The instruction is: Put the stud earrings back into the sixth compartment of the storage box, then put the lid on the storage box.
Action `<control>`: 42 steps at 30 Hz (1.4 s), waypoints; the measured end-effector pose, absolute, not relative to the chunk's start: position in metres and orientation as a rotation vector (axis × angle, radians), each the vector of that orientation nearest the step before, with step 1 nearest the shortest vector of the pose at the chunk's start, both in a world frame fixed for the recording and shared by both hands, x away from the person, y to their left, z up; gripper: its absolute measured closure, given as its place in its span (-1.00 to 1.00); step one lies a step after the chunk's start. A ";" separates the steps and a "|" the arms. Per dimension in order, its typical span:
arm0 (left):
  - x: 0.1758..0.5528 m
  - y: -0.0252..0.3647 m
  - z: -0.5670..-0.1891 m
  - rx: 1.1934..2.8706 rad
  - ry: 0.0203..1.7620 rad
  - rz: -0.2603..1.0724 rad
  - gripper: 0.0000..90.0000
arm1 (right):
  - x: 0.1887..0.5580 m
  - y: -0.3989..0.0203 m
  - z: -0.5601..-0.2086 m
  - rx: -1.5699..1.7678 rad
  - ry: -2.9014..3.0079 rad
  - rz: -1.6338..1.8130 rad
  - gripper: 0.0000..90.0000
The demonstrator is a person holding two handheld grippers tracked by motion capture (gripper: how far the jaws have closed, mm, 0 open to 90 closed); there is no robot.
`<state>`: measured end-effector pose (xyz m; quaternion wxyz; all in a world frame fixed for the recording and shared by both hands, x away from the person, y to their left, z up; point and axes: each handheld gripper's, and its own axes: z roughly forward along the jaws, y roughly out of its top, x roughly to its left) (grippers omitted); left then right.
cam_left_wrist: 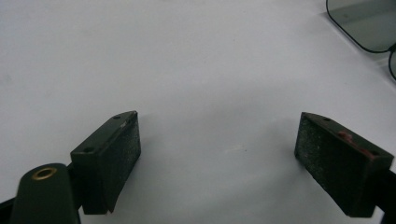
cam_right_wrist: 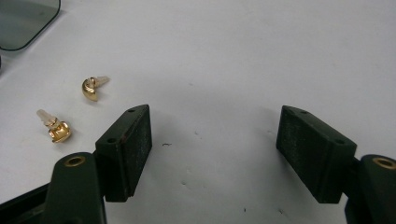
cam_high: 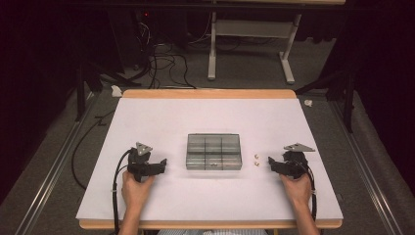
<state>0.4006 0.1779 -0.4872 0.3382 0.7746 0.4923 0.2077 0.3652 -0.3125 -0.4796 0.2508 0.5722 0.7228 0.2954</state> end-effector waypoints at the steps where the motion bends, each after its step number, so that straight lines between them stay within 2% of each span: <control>1: 0.401 0.178 -0.487 2.018 1.283 0.542 -0.67 | 0.365 -0.312 -0.480 1.556 1.968 0.804 -0.38; 11: 0.401 0.178 -0.487 2.017 1.283 0.543 -0.67 | 0.361 -0.313 -0.476 1.542 1.940 0.832 -0.26; 19: 0.401 0.178 -0.487 2.018 1.282 0.541 -0.67 | 0.355 -0.307 -0.474 1.511 1.977 0.864 -0.02; 42: 0.400 0.178 -0.487 2.018 1.282 0.542 -0.67 | 0.329 -0.298 -0.464 1.449 1.970 0.988 0.28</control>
